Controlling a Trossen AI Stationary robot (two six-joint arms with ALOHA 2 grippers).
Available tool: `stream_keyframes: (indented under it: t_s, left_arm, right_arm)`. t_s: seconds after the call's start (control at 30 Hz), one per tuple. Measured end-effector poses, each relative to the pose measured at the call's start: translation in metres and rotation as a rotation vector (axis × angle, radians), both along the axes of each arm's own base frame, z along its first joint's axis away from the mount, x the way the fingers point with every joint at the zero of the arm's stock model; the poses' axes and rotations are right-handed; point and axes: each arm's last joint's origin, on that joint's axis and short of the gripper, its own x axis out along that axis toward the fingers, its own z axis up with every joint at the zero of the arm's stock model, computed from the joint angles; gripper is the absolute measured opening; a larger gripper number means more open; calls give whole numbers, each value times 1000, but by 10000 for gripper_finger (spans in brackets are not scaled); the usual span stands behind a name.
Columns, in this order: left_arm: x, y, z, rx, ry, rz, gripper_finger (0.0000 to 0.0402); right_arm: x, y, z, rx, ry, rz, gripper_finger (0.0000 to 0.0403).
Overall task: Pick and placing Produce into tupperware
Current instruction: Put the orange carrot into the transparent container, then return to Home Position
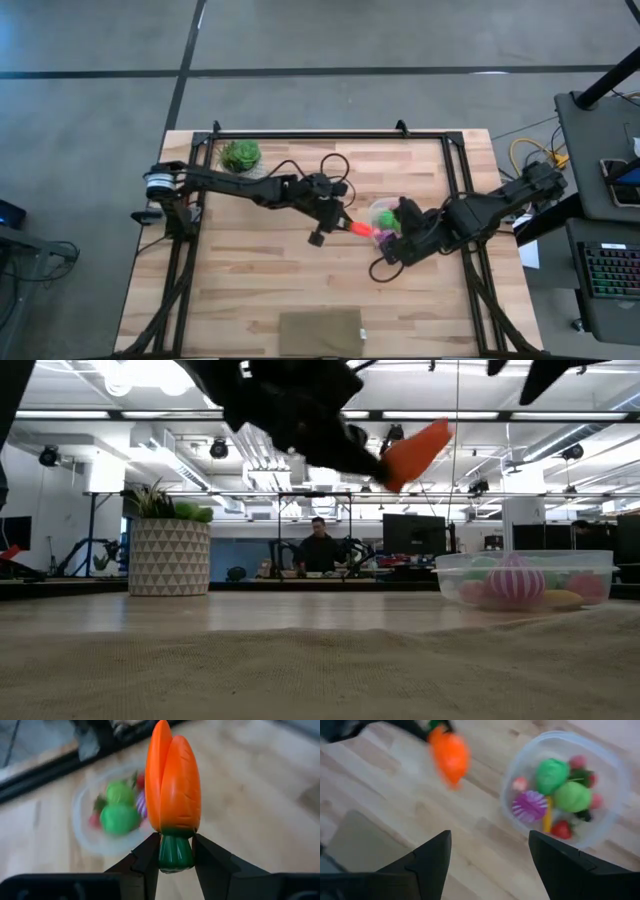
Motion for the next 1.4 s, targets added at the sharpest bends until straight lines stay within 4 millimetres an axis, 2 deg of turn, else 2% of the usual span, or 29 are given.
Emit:
stream_keyframes:
  t_s: [0.13, 0.3, 0.53, 0.73, 0.9, 1.03, 1.13, 1.27, 1.4]
  left_arm:
    - [18, 4, 9, -34, -49, -44, 95]
    - [43, 16, 2, -89, 16, 6, 95]
    - [75, 18, 3, -100, 26, 7, 95]
    - [93, 21, 0, -102, 11, 12, 95]
    - [105, 24, -16, -160, 46, 22, 95]
    - [107, 24, -24, -184, 66, 38, 95]
    - [107, 26, -23, -178, 65, 87, 97]
    - [109, 27, -18, -203, 39, 155, 123]
    - [109, 28, -17, -252, 46, 210, 175]
  right_arm:
    - [-17, -8, -1, -16, 20, -24, 258]
    - [-44, -18, -4, 25, -11, -96, 258]
    - [-69, -25, -8, 51, -66, -169, 258]
    - [-72, -24, -10, 44, -65, -166, 258]
    - [-73, -24, -9, 39, -72, -165, 258]
    - [-74, -25, -8, 40, -80, -162, 258]
    - [-75, -26, -8, 40, -81, -159, 258]
    - [-75, -26, -8, 29, -85, -159, 258]
    - [-75, -26, -8, 19, -92, -163, 258]
